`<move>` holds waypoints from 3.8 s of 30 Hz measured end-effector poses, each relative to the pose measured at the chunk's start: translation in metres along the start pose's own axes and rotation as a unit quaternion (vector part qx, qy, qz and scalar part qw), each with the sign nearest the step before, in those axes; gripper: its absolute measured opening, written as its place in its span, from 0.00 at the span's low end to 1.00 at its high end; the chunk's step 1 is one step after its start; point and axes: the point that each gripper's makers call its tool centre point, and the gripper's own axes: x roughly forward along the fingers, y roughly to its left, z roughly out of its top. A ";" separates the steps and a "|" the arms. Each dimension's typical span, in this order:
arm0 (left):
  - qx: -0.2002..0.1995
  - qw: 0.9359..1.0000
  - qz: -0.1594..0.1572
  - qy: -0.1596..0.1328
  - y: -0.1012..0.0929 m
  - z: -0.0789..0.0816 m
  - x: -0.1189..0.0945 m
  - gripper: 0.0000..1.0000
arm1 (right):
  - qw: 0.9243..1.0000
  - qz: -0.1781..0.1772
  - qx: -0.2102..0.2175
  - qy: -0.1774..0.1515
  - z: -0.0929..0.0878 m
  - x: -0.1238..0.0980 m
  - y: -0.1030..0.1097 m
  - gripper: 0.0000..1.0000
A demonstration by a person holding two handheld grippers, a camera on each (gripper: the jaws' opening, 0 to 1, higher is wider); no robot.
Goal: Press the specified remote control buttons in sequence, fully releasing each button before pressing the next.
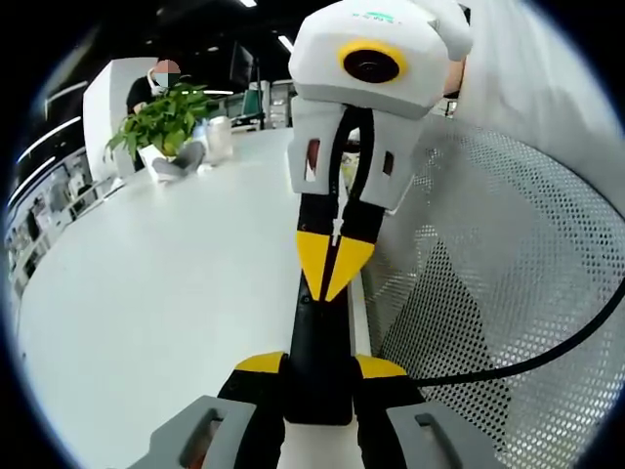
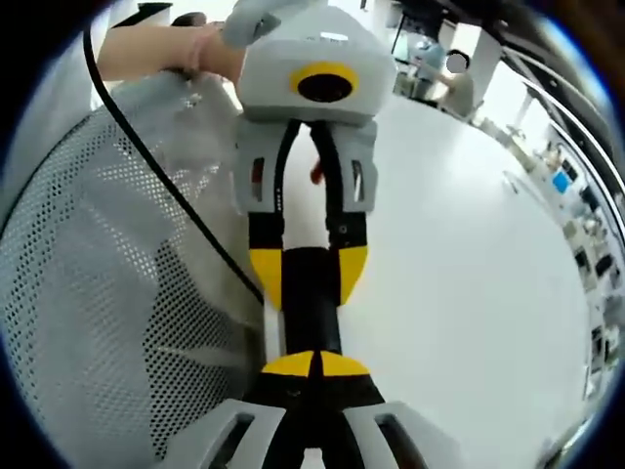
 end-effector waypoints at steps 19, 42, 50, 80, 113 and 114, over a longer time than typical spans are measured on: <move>0.001 1.000 0.001 0.000 0.000 0.000 0.000 0.25 | 0.996 0.034 0.085 -0.011 0.000 0.000 -0.003 0.00; -0.001 1.000 0.001 -0.001 0.000 0.000 -0.001 0.25 | 0.993 0.075 0.093 0.012 -0.002 0.001 -0.013 0.00; 0.000 1.000 0.001 -0.001 0.001 0.000 0.000 0.25 | 0.992 0.090 0.074 0.038 -0.002 0.004 -0.013 0.00; 0.001 1.000 0.001 0.001 0.001 0.000 0.000 0.25 | 0.982 0.128 0.067 0.125 -0.003 0.008 -0.013 0.00; -0.002 1.000 0.002 -0.001 0.001 0.000 0.000 0.25 | 0.993 0.051 0.085 -0.069 0.014 -0.002 0.004 0.00; -0.002 1.000 0.002 -0.001 0.000 0.000 0.000 0.25 | 0.995 0.048 0.071 -0.058 0.012 0.000 0.003 0.00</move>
